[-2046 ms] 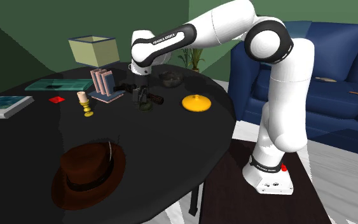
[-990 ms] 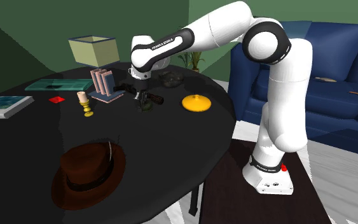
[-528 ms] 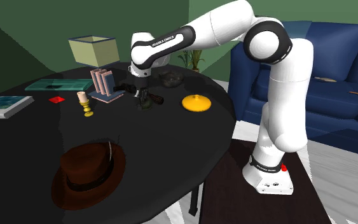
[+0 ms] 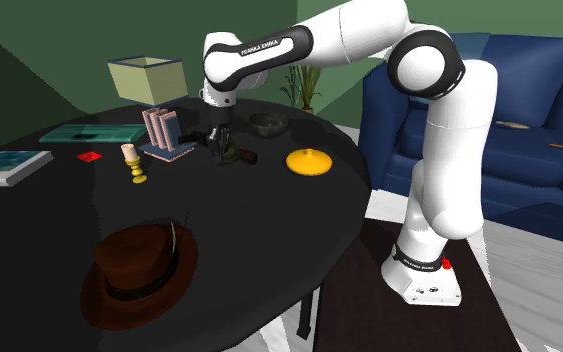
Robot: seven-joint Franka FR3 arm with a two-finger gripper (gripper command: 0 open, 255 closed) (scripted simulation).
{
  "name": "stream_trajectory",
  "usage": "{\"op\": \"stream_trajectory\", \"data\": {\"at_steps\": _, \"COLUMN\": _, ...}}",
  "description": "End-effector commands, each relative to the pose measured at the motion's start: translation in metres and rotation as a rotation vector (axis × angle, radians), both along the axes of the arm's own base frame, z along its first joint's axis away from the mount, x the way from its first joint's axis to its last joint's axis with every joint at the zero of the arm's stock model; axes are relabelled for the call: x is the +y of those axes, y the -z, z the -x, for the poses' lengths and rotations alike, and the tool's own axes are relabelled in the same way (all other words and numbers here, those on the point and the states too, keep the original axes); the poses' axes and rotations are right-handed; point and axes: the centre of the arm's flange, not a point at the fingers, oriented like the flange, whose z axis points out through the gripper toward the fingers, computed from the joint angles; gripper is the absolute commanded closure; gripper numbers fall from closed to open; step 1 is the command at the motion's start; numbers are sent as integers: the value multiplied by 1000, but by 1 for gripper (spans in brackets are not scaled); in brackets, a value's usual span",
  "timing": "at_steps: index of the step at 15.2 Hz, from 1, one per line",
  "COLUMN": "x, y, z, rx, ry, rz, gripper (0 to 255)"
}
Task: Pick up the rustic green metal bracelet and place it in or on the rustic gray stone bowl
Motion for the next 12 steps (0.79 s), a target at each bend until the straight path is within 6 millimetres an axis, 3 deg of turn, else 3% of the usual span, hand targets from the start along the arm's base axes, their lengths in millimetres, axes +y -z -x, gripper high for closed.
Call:
{"op": "stream_trajectory", "data": {"at_steps": 1, "x": 0, "y": -10, "z": -1, "rx": 0, "ry": 0, "rz": 0, "gripper": 255}}
{"op": "stream_trajectory", "data": {"at_steps": 12, "x": 0, "y": -68, "z": -1, "rx": 0, "ry": 0, "rz": 0, "gripper": 255}}
